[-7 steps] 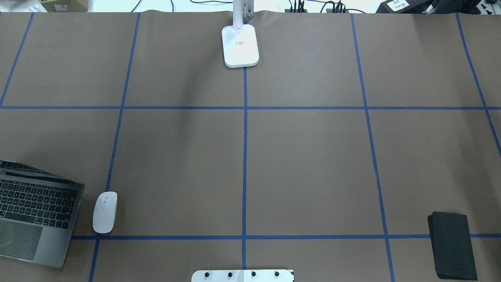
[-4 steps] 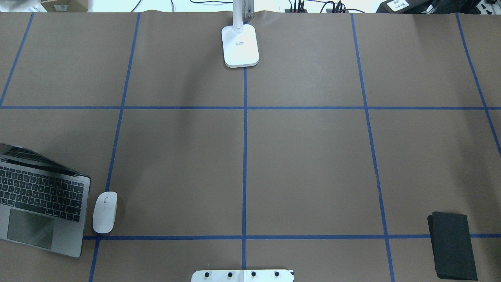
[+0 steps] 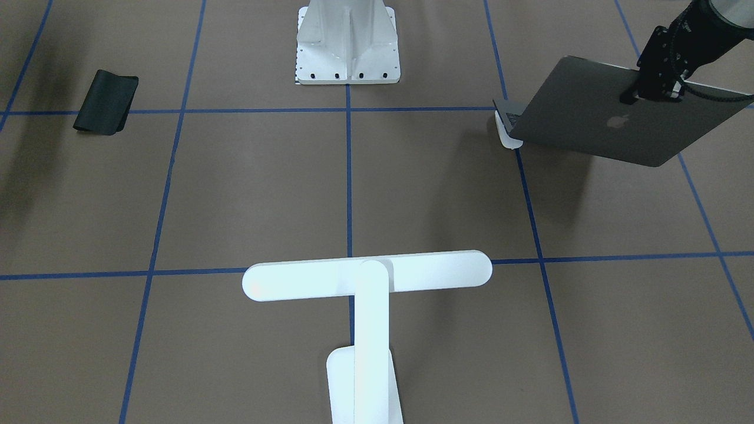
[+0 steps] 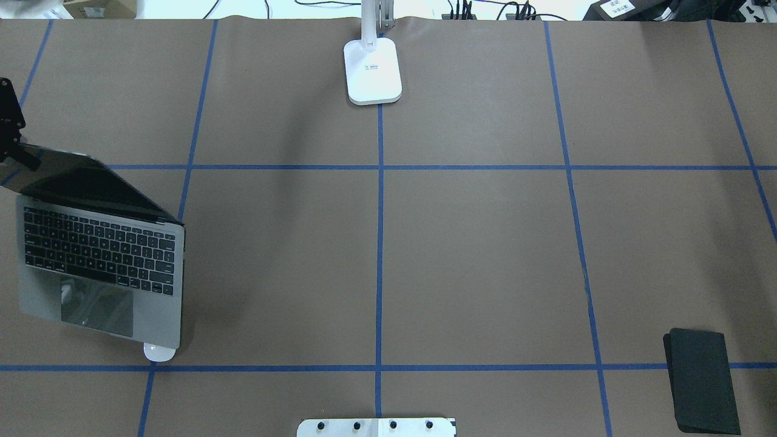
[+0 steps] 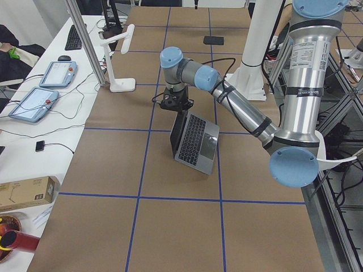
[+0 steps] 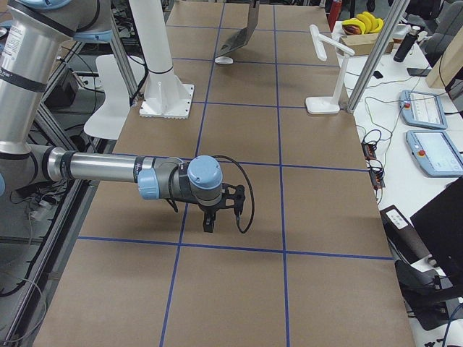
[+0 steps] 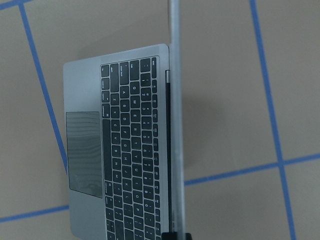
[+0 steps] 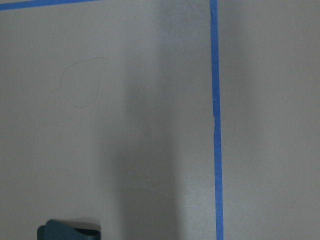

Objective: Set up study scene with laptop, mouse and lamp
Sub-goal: 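Grip the laptop with the left gripper and lift it off the table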

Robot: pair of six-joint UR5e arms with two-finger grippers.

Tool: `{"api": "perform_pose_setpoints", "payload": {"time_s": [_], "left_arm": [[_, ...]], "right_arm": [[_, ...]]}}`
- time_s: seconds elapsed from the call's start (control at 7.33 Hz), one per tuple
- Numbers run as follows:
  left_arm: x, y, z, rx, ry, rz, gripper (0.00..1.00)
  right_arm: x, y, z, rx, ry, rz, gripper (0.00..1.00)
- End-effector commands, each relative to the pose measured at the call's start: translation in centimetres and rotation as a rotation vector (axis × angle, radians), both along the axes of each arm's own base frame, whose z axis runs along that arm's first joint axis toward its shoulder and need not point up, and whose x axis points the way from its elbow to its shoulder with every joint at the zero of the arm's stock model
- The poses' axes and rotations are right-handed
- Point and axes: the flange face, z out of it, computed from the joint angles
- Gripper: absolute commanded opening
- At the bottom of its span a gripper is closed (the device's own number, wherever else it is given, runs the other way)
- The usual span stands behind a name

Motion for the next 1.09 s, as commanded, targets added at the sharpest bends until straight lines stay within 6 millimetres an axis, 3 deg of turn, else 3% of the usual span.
{"api": "perform_pose_setpoints", "payload": {"time_s": [0.0, 0.27, 0.68, 0.95], "left_arm": [[1.6, -3.4, -7.1, 0.016, 0.008, -0.006, 0.0], [4.5, -7.8, -11.3, -0.006, -0.001, -0.026, 0.0], [11.5, -11.7, -17.1, -0.059, 0.0, -0.078, 0.0], [15.5, -13.0, -18.3, -0.103, 0.014, -0.107, 0.0]], "right_arm": [[-0.2, 0.1, 0.3, -0.015, -0.01, -0.006, 1.0], [-0.2, 0.1, 0.6, -0.021, -0.01, -0.006, 1.0], [-0.1, 0.8, 1.4, -0.042, -0.009, -0.004, 1.0], [-0.1, 1.3, 1.6, -0.053, -0.014, -0.003, 1.0]]}}
